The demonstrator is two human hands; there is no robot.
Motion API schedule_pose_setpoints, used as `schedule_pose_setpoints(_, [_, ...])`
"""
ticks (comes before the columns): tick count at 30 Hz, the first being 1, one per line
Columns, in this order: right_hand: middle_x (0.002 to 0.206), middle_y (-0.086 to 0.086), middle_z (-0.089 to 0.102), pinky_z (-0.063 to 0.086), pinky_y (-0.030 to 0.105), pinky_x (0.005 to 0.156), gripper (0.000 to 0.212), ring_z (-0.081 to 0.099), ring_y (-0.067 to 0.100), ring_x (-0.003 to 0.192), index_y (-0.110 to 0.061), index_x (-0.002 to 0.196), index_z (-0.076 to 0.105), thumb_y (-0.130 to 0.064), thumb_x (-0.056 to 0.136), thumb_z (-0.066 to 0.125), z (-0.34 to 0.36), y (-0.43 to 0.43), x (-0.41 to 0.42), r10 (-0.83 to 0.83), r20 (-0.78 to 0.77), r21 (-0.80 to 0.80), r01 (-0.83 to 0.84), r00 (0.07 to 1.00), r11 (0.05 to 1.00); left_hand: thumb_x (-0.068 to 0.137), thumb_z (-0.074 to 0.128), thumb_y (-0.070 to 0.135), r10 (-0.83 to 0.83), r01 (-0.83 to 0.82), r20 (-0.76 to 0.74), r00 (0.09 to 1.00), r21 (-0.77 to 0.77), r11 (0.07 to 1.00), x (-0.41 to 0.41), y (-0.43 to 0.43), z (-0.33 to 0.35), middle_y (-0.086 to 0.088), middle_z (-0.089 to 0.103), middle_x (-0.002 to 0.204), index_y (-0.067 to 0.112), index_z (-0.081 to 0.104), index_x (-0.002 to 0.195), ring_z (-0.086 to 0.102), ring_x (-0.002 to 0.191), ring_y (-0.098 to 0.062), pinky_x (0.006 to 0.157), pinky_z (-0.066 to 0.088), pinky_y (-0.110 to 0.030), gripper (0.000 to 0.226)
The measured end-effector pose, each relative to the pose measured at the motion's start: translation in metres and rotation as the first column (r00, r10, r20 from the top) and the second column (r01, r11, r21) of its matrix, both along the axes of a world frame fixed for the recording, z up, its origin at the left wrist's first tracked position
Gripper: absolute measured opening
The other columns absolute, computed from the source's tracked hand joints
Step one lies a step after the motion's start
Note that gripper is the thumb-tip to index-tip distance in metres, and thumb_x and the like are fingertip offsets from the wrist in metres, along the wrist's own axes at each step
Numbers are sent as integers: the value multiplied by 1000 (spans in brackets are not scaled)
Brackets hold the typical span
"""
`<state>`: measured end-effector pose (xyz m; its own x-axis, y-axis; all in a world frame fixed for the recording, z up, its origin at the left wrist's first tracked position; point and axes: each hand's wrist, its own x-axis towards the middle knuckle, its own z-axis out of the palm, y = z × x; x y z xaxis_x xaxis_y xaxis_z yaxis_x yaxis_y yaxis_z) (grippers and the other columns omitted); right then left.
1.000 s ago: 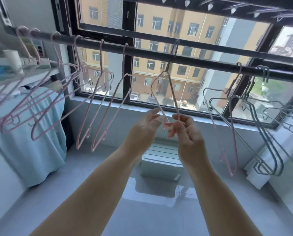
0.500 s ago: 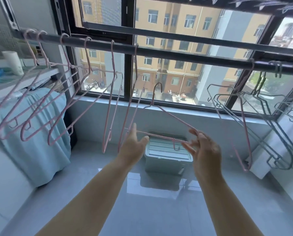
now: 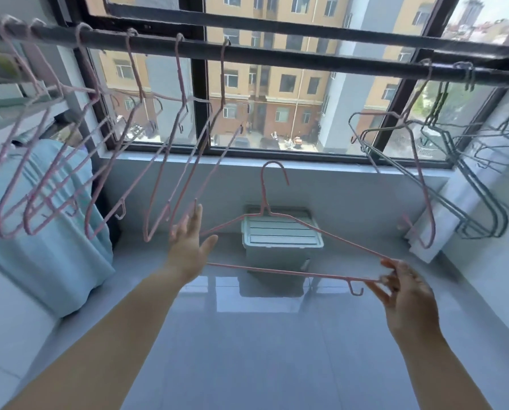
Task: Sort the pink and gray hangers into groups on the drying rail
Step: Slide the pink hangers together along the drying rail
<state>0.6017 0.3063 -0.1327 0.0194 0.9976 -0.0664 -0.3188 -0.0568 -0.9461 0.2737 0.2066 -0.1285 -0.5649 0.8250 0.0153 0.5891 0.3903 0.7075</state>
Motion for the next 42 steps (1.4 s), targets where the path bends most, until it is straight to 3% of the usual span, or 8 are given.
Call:
schedule_pose_setpoints(5, [51, -7, 57, 58, 25, 59, 30, 60, 2, 54, -15, 79, 64, -22, 97, 41, -7, 2, 5, -7, -9, -46, 6, 1000, 999, 92, 50, 26, -138, 137, -37, 990, -37, 990, -15, -12, -8, -8, 55, 129, 18, 56, 118, 45, 124, -27, 108, 29, -41, 29])
schedule_pose_setpoints(15, [66, -2, 48, 60, 30, 61, 31, 57, 12, 63, -17, 79, 57, -27, 99, 35, -23, 14, -6, -89, -40, -160, 81, 995, 984, 84, 62, 18, -250, 260, 159, 955, -42, 965, -20, -31, -10, -7, 72, 90, 24, 70, 77, 62, 87, -23, 82, 46, -34, 13])
schedule_pose_setpoints(19, [96, 4, 48, 43, 43, 93, 21, 52, 22, 93, -14, 107, 48, -27, 97, 35, -43, 13, -9, -12, 312, -214, 83, 950, 973, 84, 62, 12, -175, 198, 417, 892, -12, 980, -12, -37, -16, -2, 70, 90, 21, 71, 76, 60, 91, -14, 74, 50, -25, 15])
schedule_pose_setpoints(21, [112, 8, 47, 36, 45, 101, 38, 46, 25, 107, -9, 130, 36, -22, 94, 41, -56, 4, -11, 66, 495, -247, 67, 867, 967, 85, 60, 8, -146, 157, 489, 860, 18, 987, -5, -36, -18, -2, 67, 87, 15, 71, 79, 58, 87, -12, 76, 50, -25, 14])
schedule_pose_setpoints(26, [127, 7, 47, 36, 28, 93, 37, 48, 20, 112, -14, 123, 47, -5, 88, 54, -58, -61, -52, 290, 676, -112, -295, 677, 949, 87, 54, 0, -155, 96, 612, 775, 128, 987, 24, -26, -17, 7, 55, 55, 7, 70, 88, 43, 57, -10, 57, 44, -14, 18])
schedule_pose_setpoints(33, [134, -18, 32, 24, 18, 110, 50, 28, -5, 127, -28, 133, 35, -33, 88, 55, -40, -128, -109, 364, 818, 63, -699, 445, 713, 87, 52, 0, -216, -93, 870, 442, 284, 954, 60, 0, 2, 6, 60, 56, 15, 73, 75, 47, 55, -7, 52, 42, -17, 28])
schedule_pose_setpoints(37, [133, -17, 38, 28, 18, 108, 34, 33, 1, 127, -28, 125, 43, -30, 92, 50, -25, -128, -119, 300, 830, 121, -677, 470, 725, 85, 52, -2, -255, -140, 917, 305, 308, 941, 71, 14, 21, 3, 65, 59, 12, 74, 70, 56, 52, -5, 50, 48, -14, 29])
schedule_pose_setpoints(42, [114, -21, 46, 20, -2, 93, 25, 36, -5, 115, -27, 113, 55, -36, 90, 49, -7, -125, -122, 144, 811, 268, -580, 566, 770, 85, 53, -3, -278, -164, 925, 257, 326, 931, 84, 20, 40, 4, 61, 52, 6, 67, 83, 52, 48, -5, 50, 48, -12, 17])
